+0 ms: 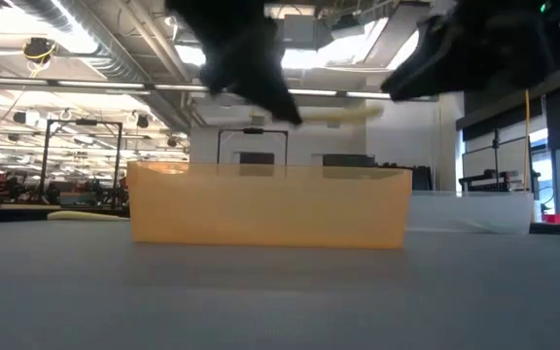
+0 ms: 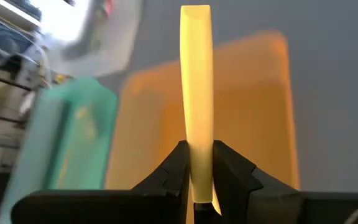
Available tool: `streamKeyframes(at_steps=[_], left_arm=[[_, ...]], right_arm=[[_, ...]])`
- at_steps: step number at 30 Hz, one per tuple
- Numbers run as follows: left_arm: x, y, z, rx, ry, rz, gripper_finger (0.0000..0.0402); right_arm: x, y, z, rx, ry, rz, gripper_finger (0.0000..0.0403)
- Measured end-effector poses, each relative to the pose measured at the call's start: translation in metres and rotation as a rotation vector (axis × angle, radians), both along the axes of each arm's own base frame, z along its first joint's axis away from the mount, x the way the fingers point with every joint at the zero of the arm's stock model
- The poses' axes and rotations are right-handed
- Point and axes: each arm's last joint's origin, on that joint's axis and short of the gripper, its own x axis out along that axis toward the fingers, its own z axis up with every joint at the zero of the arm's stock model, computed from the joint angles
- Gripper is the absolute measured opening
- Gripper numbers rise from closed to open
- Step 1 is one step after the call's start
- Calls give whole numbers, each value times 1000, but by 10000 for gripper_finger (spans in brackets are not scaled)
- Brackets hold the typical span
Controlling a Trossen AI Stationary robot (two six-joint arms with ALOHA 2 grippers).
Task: Sort silverware by color (type)
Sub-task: Put the yellow knife into the orange bin
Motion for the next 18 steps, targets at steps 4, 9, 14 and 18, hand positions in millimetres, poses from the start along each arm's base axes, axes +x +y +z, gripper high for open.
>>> streamKeyframes(at_steps=[4, 9, 14, 18], left_arm=[[2, 25, -16, -79, 81, -21, 50], [4, 48, -30, -165, 105, -32, 52], [7, 60, -37, -287, 95, -68, 65], [8, 65, -36, -310, 88, -70, 83]], right_arm=[[0, -9, -4, -47, 41, -60, 172], [4, -21, -3, -61, 30, -118, 172], [9, -36, -3, -36, 45, -148, 172], [12, -47, -5, -8, 75, -132, 172]])
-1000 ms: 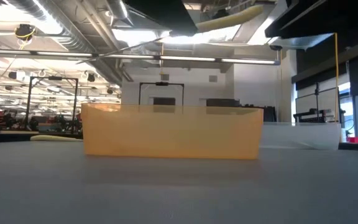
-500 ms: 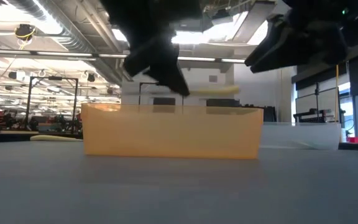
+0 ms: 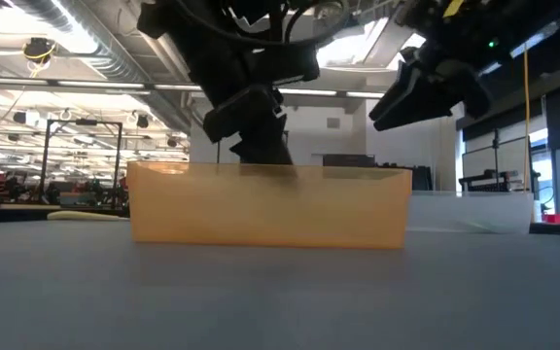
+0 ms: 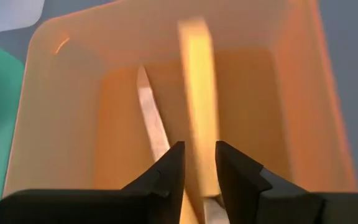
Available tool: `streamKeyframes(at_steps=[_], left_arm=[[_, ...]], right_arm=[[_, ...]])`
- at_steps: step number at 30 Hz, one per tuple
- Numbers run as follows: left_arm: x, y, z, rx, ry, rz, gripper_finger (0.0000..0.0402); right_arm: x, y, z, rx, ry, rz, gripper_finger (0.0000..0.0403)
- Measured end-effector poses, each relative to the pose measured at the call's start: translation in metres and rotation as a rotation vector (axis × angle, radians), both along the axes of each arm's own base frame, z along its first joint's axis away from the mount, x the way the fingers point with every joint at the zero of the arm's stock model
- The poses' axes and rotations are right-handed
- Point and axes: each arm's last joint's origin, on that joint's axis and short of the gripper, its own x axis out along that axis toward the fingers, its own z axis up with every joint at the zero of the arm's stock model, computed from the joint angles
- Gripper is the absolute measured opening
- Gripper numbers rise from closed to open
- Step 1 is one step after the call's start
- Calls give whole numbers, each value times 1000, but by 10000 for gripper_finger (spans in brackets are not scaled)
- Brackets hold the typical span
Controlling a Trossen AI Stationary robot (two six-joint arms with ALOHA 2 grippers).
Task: Sort silverware by color (type)
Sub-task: Put the yellow knife into the orange bin
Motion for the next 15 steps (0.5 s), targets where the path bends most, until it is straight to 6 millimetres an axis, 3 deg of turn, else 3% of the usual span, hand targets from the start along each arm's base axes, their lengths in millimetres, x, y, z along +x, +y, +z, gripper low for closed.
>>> streamKeyframes(at_steps=[6, 11, 15], left_arm=[[1, 4, 11, 21, 18, -5, 105], [-18, 6, 48, 19, 10, 16, 106], [-42, 18, 82, 53, 10, 54, 107]], right_arm=[[2, -11, 0, -25, 24, -4, 172], [4, -21, 0, -60, 36, -16, 172], [6, -33, 1, -86, 51, -41, 172]])
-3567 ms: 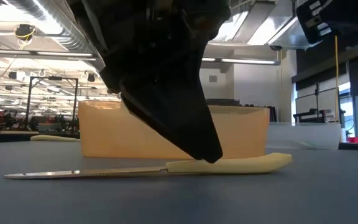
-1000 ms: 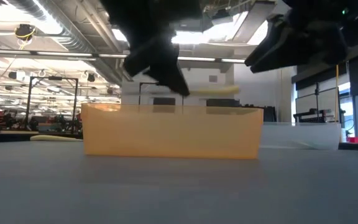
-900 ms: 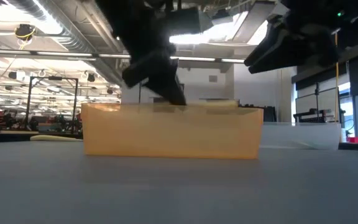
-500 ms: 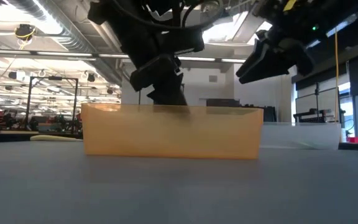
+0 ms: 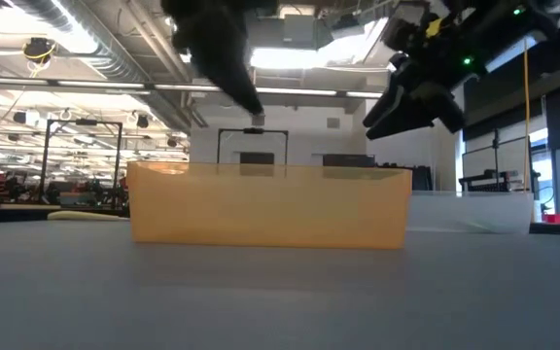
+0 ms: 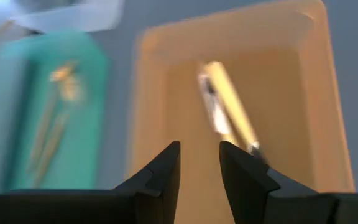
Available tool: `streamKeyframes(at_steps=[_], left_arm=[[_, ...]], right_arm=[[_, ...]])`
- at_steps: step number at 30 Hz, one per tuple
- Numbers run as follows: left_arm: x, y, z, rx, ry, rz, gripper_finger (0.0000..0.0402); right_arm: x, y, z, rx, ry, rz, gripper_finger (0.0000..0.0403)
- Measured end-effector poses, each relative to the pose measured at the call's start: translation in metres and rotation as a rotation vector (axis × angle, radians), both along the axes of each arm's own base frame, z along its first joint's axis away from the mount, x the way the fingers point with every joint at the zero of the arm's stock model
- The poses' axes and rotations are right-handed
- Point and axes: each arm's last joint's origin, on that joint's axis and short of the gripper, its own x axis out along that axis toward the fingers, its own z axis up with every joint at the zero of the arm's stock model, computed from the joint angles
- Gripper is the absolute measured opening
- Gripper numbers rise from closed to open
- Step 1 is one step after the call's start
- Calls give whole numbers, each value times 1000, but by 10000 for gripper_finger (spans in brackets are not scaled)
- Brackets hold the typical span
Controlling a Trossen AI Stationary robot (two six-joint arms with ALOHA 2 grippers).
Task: Sort silverware by color (type)
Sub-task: Put the yellow knife into the orange bin
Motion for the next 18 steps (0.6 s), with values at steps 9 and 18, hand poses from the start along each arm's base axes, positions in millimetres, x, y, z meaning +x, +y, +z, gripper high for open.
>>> streamKeyframes(at_steps=[9, 18], left_arm=[[-58, 58, 62, 91, -49, 227, 107], [-88, 129, 58, 156, 105, 547, 107]], right_arm=[[1, -27, -4, 148, 32, 16, 172], [-4, -35, -9, 248, 68, -19, 172]])
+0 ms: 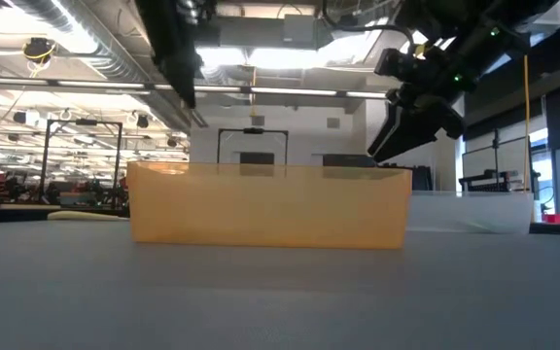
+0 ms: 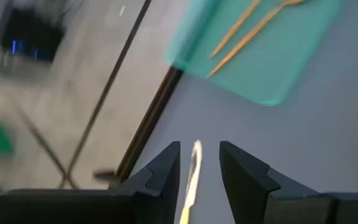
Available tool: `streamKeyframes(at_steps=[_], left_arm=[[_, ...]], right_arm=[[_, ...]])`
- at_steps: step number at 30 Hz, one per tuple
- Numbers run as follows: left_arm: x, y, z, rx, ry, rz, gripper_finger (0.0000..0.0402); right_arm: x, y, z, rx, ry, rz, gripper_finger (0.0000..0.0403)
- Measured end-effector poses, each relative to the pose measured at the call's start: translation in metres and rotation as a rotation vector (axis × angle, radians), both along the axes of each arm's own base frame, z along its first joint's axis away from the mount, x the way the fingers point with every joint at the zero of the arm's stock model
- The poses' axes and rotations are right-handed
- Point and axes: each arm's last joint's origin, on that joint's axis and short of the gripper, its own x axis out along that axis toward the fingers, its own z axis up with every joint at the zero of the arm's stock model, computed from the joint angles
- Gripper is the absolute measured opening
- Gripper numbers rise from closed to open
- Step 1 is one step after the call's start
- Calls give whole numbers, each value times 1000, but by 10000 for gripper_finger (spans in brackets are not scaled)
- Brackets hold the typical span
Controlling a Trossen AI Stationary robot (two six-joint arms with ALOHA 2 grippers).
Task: Sort silverware by color (type)
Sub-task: Put the yellow knife into the orange bin
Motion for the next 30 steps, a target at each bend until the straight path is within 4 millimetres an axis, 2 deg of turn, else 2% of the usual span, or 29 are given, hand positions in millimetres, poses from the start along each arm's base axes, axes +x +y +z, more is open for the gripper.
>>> streamKeyframes(at_steps=[7, 14, 19, 30], left_arm=[[-31, 48, -15, -153, 32, 262, 120], [-65, 81, -48, -245, 109, 404, 168], [-75, 91, -74, -324, 159, 425, 172], [-75, 119, -139, -582, 374, 406, 169]], right_arm=[[0, 1, 0, 4, -2, 0, 172], [1, 1, 1, 2, -14, 1, 172], [3, 1, 3, -7, -44, 10, 172], [5, 2, 5, -3, -56, 66, 172]])
